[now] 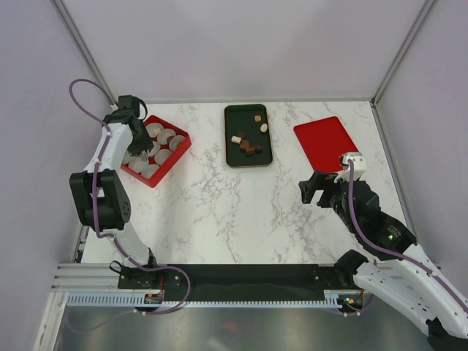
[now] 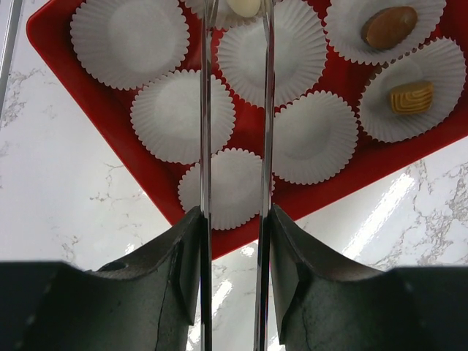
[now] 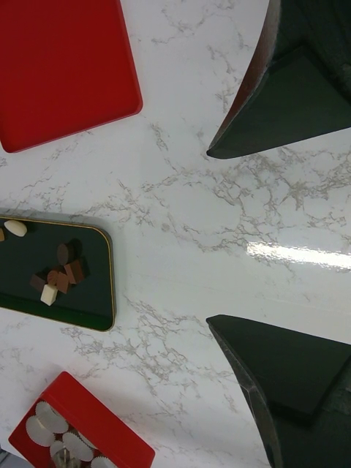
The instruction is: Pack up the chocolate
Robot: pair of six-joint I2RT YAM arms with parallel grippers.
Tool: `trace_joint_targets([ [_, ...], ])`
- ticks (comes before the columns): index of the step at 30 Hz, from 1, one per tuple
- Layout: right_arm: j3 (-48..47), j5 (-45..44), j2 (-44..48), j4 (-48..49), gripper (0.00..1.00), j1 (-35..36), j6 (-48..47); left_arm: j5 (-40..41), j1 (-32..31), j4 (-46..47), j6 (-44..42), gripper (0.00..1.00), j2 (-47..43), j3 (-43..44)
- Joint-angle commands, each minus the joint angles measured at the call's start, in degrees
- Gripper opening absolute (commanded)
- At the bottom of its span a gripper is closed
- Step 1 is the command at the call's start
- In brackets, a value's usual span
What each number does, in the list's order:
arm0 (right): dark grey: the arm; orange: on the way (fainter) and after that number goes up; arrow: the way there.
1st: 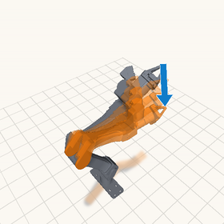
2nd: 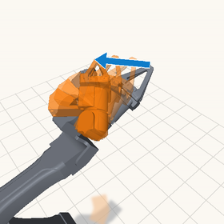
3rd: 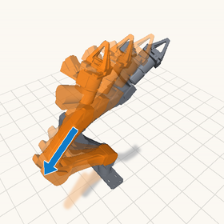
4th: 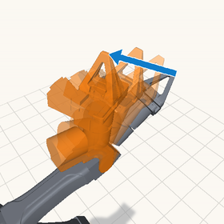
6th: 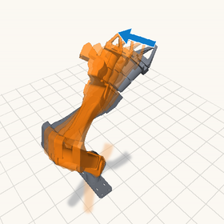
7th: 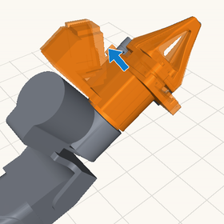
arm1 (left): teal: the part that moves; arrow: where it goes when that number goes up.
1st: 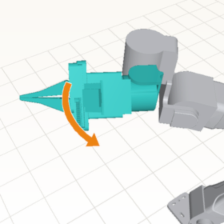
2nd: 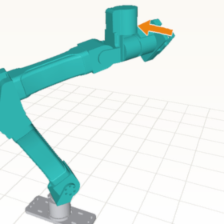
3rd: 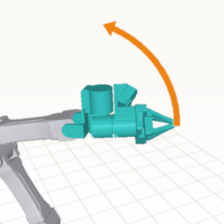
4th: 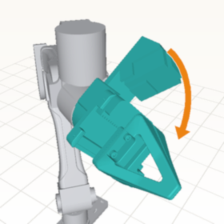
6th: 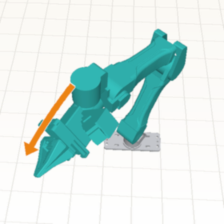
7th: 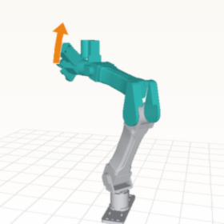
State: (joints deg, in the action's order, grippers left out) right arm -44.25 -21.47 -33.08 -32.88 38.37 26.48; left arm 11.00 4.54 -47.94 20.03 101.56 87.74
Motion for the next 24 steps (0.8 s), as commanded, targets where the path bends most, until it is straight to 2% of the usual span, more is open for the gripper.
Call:
trace_joint_targets([
  [1,-0.1,-1.2,0.0,2.2,0.97,0.1,-0.6,2.5,0.4,2.1,-1.4,0.46,-0.1,2.7],
  [10,-0.3,-0.8,0.3,2.0,0.96,0.0,-0.3,2.4,0.4,1.7,-2.2,0.49,-3.0,3.4],
  [17,-0.9,-0.8,-0.2,1.8,0.97,0.0,0.1,-4.1,-1.7,1.4,-2.9,0.49,-9.5,2.2],
  [19,-1.1,-0.8,-0.4,1.7,0.97,0.0,0.2,-4.8,-4.5,1.4,-3.5,0.49,-10.5,1.5],
  [24,-1.5,-0.3,-1.1,1.4,0.96,0.0,0.5,-3.4,-16.8,1.3,-3.9,0.49,-12.9,0.5],
])
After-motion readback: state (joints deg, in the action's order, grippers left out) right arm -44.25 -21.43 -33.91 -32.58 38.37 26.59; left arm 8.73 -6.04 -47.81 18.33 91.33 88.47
